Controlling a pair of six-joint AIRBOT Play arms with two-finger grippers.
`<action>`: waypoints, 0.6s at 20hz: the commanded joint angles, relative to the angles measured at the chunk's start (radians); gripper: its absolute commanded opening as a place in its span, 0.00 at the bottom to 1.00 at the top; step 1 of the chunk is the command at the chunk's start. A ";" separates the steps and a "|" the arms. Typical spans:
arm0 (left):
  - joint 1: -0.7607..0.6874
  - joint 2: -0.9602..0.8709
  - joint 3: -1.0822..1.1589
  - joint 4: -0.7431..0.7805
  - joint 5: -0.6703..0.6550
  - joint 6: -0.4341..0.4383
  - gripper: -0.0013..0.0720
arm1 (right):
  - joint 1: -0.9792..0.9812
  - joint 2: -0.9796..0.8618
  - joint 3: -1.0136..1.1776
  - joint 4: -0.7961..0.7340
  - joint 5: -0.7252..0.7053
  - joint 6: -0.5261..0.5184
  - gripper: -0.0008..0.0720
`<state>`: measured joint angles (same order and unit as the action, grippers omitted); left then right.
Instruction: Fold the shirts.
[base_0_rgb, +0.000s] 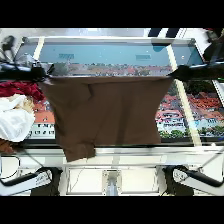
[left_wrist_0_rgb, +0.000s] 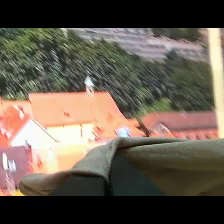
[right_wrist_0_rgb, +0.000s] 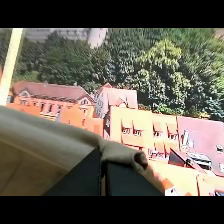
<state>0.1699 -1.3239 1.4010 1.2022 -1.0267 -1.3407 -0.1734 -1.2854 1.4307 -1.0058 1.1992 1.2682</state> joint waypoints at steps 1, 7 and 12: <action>-0.069 -0.208 -0.008 0.096 0.267 -0.043 0.03 | 0.072 -0.227 -0.024 -0.010 -0.250 0.015 0.02; -0.069 -0.360 -0.008 0.114 0.353 -0.043 0.03 | 0.072 -0.432 0.044 0.075 -0.396 0.040 0.02; -0.072 -0.338 -0.011 0.179 0.153 -0.043 0.03 | 0.072 -0.433 0.043 0.016 -0.286 0.040 0.02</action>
<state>0.1013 -1.6615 1.3926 1.3392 -0.7570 -1.3830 -0.1024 -1.7016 1.4704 -0.9676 0.8635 1.3064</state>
